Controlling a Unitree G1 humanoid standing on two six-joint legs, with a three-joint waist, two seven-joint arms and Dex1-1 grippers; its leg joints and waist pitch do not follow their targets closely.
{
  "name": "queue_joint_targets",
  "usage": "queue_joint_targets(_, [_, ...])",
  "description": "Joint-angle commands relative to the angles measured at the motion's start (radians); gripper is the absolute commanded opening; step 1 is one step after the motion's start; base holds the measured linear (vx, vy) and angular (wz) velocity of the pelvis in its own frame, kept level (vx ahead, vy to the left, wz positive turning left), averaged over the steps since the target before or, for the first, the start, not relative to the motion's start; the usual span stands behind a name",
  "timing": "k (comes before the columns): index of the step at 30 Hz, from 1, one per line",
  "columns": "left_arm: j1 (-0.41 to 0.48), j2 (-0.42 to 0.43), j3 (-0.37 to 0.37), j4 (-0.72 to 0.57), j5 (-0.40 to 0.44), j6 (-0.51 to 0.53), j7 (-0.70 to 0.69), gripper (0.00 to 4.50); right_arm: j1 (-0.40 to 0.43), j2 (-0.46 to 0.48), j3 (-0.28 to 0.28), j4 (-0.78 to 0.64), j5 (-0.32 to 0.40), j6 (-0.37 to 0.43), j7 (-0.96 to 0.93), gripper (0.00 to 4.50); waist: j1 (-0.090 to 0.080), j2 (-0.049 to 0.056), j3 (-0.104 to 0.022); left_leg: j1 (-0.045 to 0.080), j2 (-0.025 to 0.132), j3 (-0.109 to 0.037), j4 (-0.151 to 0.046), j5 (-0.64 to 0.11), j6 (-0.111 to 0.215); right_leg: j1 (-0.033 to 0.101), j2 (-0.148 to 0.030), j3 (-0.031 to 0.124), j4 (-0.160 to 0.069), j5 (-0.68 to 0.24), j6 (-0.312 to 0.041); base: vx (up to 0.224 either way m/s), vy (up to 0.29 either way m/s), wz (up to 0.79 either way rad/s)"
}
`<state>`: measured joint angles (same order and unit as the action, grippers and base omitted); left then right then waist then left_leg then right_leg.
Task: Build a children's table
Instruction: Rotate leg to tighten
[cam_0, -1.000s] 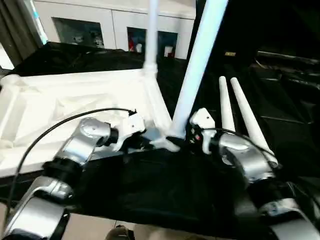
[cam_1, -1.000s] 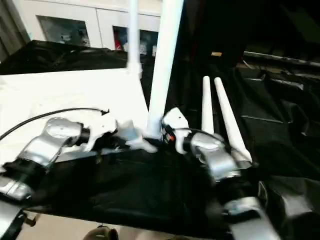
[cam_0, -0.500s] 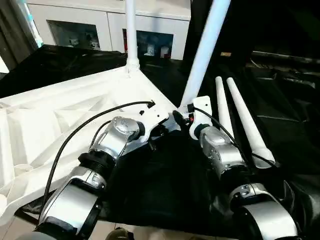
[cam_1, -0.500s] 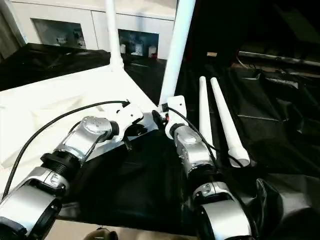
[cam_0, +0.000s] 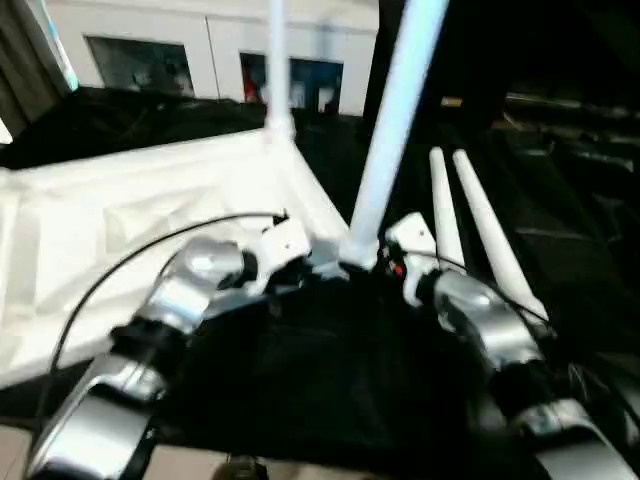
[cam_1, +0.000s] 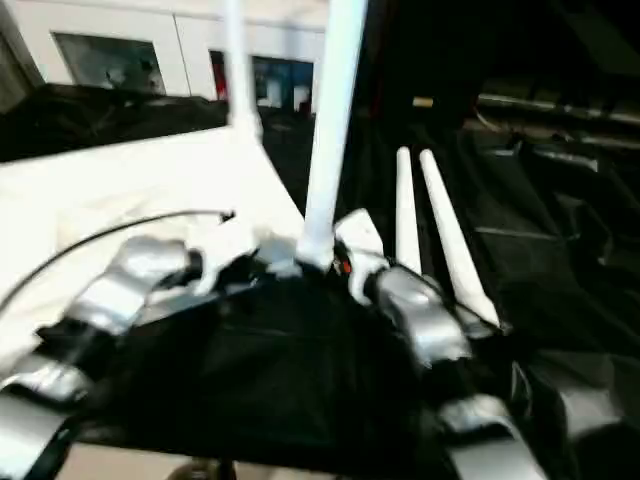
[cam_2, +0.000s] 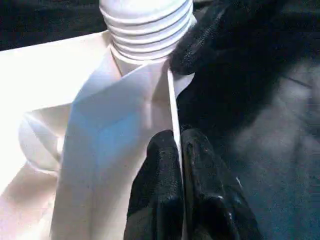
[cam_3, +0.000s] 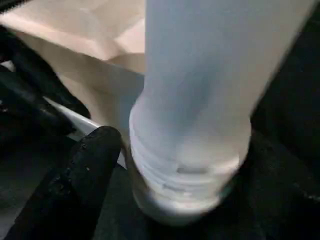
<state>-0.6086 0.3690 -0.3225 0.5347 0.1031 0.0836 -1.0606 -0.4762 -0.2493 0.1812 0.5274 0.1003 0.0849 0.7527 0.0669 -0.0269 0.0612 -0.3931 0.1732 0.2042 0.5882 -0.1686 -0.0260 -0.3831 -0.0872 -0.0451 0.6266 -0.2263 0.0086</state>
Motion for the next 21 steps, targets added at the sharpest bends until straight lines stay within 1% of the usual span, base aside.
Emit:
queue_joint_targets(1, [0.026, 0.005, -0.047, -0.023, -0.018, -0.034, -0.068, 0.00, 0.004, -0.027, 0.026, -0.051, -0.006, 0.004, 0.077, 3.85, 0.002, -0.002, -0.069, 0.029, 0.068, -0.028, -0.067, -0.145, 0.065, 0.032, -0.066, 0.042, -0.064, 0.004, -0.262, 0.000, 0.000, 0.00])
queue_joint_targets(2, [0.034, 0.015, -0.046, -0.034, -0.021, -0.035, -0.082, 0.00, 0.011, -0.043, 0.031, -0.072, -0.005, 0.010, 0.096, 3.85, 0.001, 0.001, -0.068, 0.029, 0.067, -0.028, -0.068, -0.153, 0.063, 0.030, -0.065, 0.042, -0.064, 0.003, -0.266, 0.000, 0.000, 0.00])
queue_joint_targets(5, [0.057, 0.040, -0.046, -0.075, -0.035, -0.033, -0.127, 0.00, 0.025, -0.070, 0.027, -0.118, 0.023, 0.045, 0.138, 3.85, 0.003, -0.001, -0.066, 0.031, 0.069, -0.027, -0.071, -0.177, 0.055, 0.031, -0.067, 0.043, -0.066, -0.017, -0.268, 0.000, 0.000, 0.00])
queue_joint_targets(7, [0.060, 0.042, -0.045, -0.083, -0.038, -0.030, -0.132, 0.00, 0.027, -0.074, 0.029, -0.121, 0.024, 0.047, 0.146, 3.85, 0.004, -0.003, -0.066, 0.032, 0.068, -0.026, -0.070, -0.185, 0.048, 0.028, -0.068, 0.044, -0.068, -0.037, -0.270, 0.000, 0.000, 0.00])
queue_joint_targets(8, [0.063, 0.043, -0.042, -0.090, -0.039, -0.026, -0.135, 0.00, 0.025, -0.075, 0.029, -0.119, 0.026, 0.048, 0.156, 3.85, 0.006, -0.005, -0.065, 0.031, 0.068, -0.026, -0.070, -0.193, 0.043, 0.028, -0.069, 0.045, -0.070, -0.057, -0.267, 0.000, 0.000, 0.00])
queue_joint_targets(10, [0.066, 0.044, -0.041, -0.092, -0.039, -0.027, -0.134, 0.00, 0.026, -0.072, 0.027, -0.120, 0.038, 0.049, 0.169, 3.85, 0.007, -0.006, -0.065, 0.031, 0.068, -0.026, -0.071, -0.196, 0.035, 0.028, -0.070, 0.045, -0.072, -0.077, -0.260, 0.000, 0.000, 0.00])
queue_joint_targets(11, [0.067, 0.045, -0.040, -0.092, -0.040, -0.026, -0.134, 0.00, 0.025, -0.072, 0.027, -0.120, 0.040, 0.051, 0.174, 3.85, 0.008, -0.006, -0.065, 0.031, 0.067, -0.027, -0.070, -0.195, 0.033, 0.028, -0.070, 0.045, -0.071, -0.080, -0.258, 0.000, 0.000, 0.00])
queue_joint_targets(14, [0.065, 0.050, -0.038, -0.090, -0.041, -0.024, -0.134, 0.00, 0.015, -0.071, 0.028, -0.106, 0.036, 0.054, 0.181, 3.85, 0.008, -0.006, -0.067, 0.031, 0.067, -0.027, -0.069, -0.175, 0.035, 0.029, -0.069, 0.044, -0.067, -0.052, -0.259, 0.000, 0.000, 0.00])
queue_joint_targets(15, [0.066, 0.052, -0.037, -0.091, -0.041, -0.021, -0.135, 0.00, 0.013, -0.071, 0.028, -0.102, 0.034, 0.055, 0.183, 3.58, 0.008, -0.006, -0.068, 0.030, 0.066, -0.026, -0.068, -0.166, 0.039, 0.030, -0.069, 0.044, -0.066, -0.038, -0.261, 0.000, 0.000, 0.00])
queue_joint_targets(18, [0.071, 0.054, -0.033, -0.100, -0.042, -0.014, -0.138, 0.00, 0.011, -0.065, 0.027, -0.091, 0.030, 0.058, 0.185, 3.45, 0.009, -0.007, -0.068, 0.030, 0.065, -0.026, -0.066, -0.157, 0.045, 0.031, -0.069, 0.044, -0.064, -0.026, -0.265, 0.000, 0.000, 0.00])
queue_joint_targets(19, [0.072, 0.054, -0.032, -0.102, -0.043, -0.012, -0.138, 0.00, 0.010, -0.063, 0.028, -0.088, 0.029, 0.057, 0.184, 3.16, 0.010, -0.006, -0.068, 0.030, 0.065, -0.026, -0.066, -0.156, 0.047, 0.031, -0.069, 0.044, -0.064, -0.024, -0.266, 0.000, 0.000, 0.00])
queue_joint_targets(21, [0.077, 0.054, -0.033, -0.101, -0.042, -0.011, -0.138, 0.00, 0.011, -0.056, 0.026, -0.080, 0.030, 0.057, 0.179, 3.16, 0.010, -0.005, -0.068, 0.030, 0.066, -0.026, -0.066, -0.158, 0.045, 0.030, -0.069, 0.043, -0.064, -0.029, -0.267, 0.000, 0.000, 0.00])
